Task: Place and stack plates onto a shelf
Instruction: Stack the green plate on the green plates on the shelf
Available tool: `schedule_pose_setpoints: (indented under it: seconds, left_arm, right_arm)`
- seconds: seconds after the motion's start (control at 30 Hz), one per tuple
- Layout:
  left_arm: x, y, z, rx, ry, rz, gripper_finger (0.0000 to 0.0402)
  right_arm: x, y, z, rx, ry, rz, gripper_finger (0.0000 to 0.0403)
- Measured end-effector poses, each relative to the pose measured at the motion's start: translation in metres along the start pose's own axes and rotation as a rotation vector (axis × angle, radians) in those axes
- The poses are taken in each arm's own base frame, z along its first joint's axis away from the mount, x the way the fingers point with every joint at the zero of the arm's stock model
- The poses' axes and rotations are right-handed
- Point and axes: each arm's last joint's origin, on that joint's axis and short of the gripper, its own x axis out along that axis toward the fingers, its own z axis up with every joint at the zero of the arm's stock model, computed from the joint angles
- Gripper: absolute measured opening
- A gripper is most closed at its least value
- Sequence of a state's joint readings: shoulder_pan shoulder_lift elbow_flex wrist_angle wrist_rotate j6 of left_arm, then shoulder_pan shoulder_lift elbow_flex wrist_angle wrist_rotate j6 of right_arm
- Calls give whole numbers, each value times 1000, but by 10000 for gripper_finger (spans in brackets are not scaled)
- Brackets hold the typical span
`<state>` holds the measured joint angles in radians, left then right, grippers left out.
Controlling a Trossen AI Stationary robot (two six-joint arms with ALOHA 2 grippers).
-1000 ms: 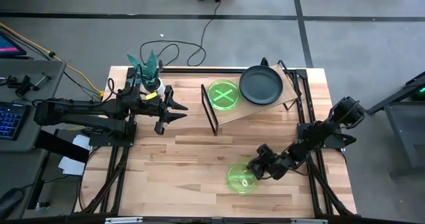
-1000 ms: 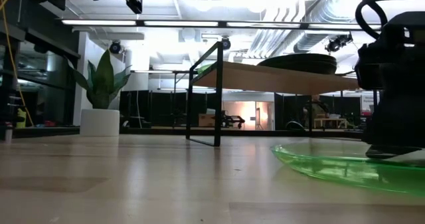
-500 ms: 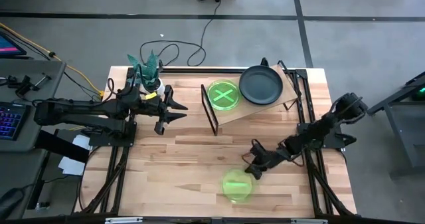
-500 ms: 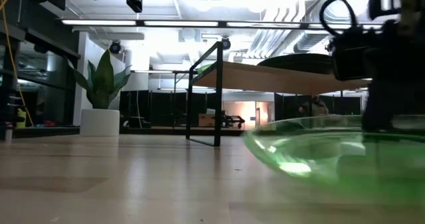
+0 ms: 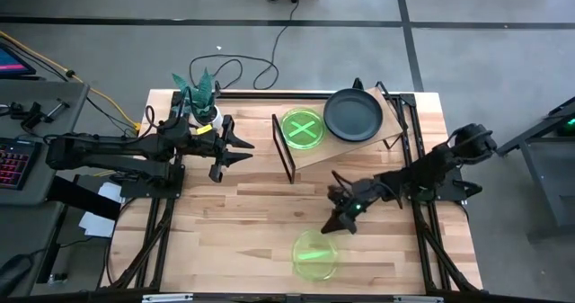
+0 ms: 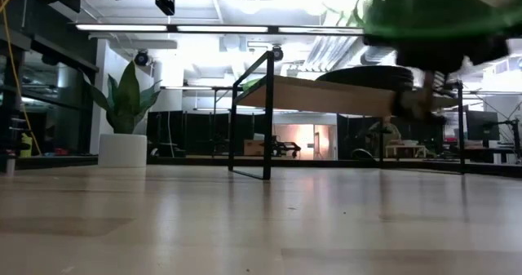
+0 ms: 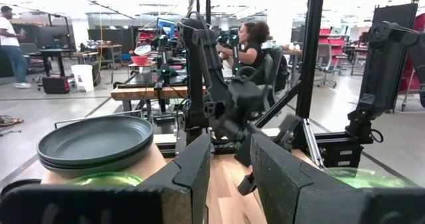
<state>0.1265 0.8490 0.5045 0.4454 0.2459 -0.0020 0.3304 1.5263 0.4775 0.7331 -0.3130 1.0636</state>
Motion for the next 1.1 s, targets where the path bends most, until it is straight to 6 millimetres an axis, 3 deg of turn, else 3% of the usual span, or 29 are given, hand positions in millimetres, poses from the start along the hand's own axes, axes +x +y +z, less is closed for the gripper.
schedule_pose_setpoints:
  seconds: [0.13, 0.3, 0.5, 0.7, 0.87, 1.1]
  left_arm:
    - [0, 0, 0, 6, 0, 18, 97]
    - [0, 2, 0, 6, 1, 60, 97]
    - [-4, 0, -1, -2, 36, 41, 97]
    - [-31, -6, 14, 32, 7, 53, 97]
    - [-45, -11, 18, 31, 8, 43, 97]
    - [-44, -12, 17, 36, 19, 35, 97]
  right_arm:
    - [-1, 10, 27, -89, -59, 47, 0]
    - [-8, 33, 76, -226, -183, -25, 0]
    - [-36, 80, 127, -359, -348, -286, 0]
    - [-73, 114, 151, -429, -485, -509, 0]
    - [-111, 108, 165, -387, -613, -706, 0]
    - [-158, 82, 183, -239, -781, -993, 0]
